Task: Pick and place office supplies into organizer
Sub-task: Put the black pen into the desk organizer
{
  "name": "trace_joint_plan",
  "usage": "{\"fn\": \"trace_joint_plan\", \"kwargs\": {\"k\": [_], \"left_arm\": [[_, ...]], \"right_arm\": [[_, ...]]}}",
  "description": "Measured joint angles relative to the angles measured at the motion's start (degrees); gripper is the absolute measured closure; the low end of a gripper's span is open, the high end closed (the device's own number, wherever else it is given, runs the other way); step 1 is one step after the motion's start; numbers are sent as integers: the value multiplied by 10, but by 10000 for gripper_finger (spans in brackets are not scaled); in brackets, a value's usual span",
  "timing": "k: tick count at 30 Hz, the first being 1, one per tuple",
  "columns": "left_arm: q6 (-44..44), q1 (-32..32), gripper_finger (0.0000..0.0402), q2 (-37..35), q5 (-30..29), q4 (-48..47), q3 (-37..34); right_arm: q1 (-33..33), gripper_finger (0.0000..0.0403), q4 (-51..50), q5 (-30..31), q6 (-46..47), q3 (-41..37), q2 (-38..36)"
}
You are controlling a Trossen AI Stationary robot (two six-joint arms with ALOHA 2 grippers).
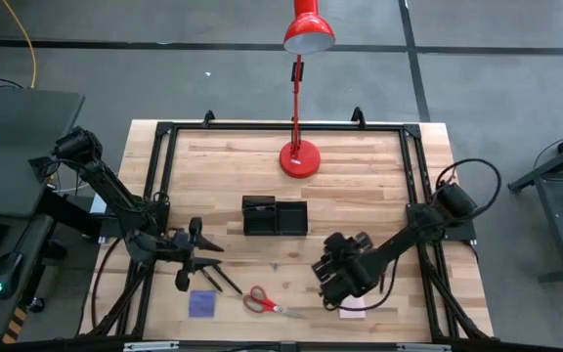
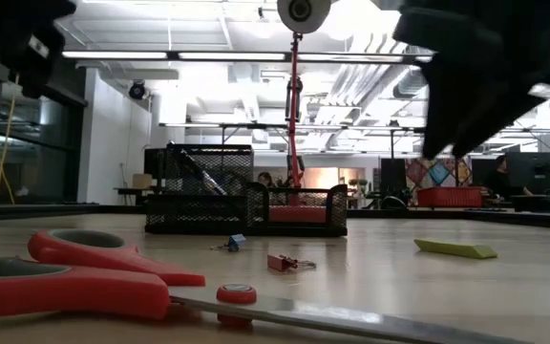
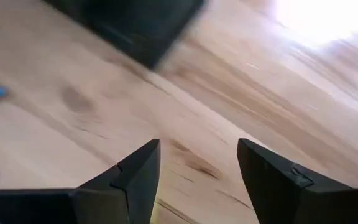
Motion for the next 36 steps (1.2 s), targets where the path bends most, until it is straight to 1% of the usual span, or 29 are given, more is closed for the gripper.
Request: {"fn": "trace_joint_plan", "kwargs": {"k": [3,6,8,12,18,21,26,30,33,36], "left_arm": [[73,0,266,0,-8,73,0],[106,0,266,0,7,107,0],[119,0,266,0,23,112,0],[122,0,266,0,25,106,0],[146,0,266,0,25,108,0],[160,0,266,0,25,113,0],[176,0,266,0,25,115,0],[169,0,266,0,25,110,0],[169,0,266,0,28,105,0],[169,0,266,0,29,105,0]], "right_arm": [[11,194,-61,-46,62,0,-8],[27,195,-115,-103,122,0,-9],[46,195,-153,-124,173,0,-9],[92,195,-201,-175,269,0,-16],[163,195,-204,-194,396,0,-55],[170,195,-203,-223,405,0,-60],[158,195,-177,-210,400,-21,-58],[158,195,-111,-275,391,-72,-57],[166,195,-103,-256,405,-89,-62],[167,195,-101,-258,405,-99,-64]]}}
